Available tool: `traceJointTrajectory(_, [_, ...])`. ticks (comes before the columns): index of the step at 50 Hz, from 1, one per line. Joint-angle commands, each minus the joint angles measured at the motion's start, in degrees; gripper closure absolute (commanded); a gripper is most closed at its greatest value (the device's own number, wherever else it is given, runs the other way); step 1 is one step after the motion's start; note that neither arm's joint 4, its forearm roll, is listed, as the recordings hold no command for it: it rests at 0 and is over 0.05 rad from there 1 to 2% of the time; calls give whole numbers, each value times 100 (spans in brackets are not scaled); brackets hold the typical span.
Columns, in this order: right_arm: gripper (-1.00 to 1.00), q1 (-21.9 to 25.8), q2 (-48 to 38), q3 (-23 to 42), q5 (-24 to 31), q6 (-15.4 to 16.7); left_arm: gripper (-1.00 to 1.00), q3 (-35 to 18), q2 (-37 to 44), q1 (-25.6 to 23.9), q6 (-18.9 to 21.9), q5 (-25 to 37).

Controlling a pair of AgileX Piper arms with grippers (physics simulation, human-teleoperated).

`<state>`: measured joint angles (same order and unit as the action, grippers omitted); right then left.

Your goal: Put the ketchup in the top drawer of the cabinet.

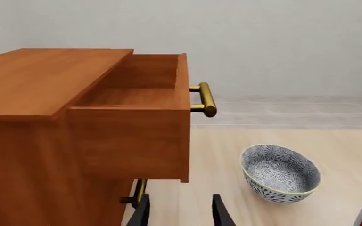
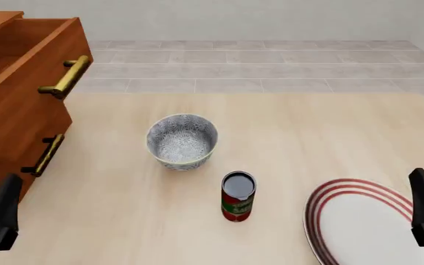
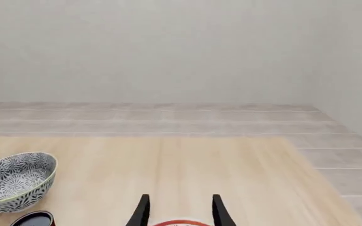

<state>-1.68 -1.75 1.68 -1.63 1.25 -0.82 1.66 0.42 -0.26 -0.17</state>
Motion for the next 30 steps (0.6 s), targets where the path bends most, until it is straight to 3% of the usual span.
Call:
traceJointTrajectory(1, [-100, 51, 46, -143, 88, -405, -100, 72, 229, -239, -154, -18])
traceJointTrajectory(3, [-100, 44, 66, -117, 136, -371, -100, -5, -94, -329, -13, 240])
traceJointTrajectory(4, [-100, 57, 90, -104, 168, -372, -100, -29, -160, -321, 343, 187])
traceJointTrajectory(7, [-100, 95, 39, -146, 112, -403, -100, -241, 16, -420, 73, 484])
traceJointTrajectory(9, [-100, 110, -198, -163, -42, -457, -100, -514, -161, -705, 536, 672])
traceJointTrajectory(13, [-100, 96, -276, -165, -87, -466, -100, -836, -161, -1016, 382, 1124])
traceJointTrajectory(16, [-100, 61, -232, -165, -53, -556, -100, -1088, -25, -1515, 292, 1547])
traceJointTrajectory(17, [-100, 61, -229, -165, -50, -556, -100, -1090, -21, -1515, 292, 1546])
traceJointTrajectory(19, [-100, 50, -290, -167, -91, -769, -100, -1128, 136, -2107, 523, 1563])
traceJointTrajectory(22, [-100, 59, -292, -166, -109, -741, -100, -1226, 580, -2370, 164, 1474])
traceJointTrajectory(26, [-100, 85, -243, -165, -76, -727, -100, -1121, 1112, -2823, 432, 1083])
traceJointTrajectory(30, [-100, 79, -175, -164, -27, -714, -100, -1041, 1525, -3085, 403, 719])
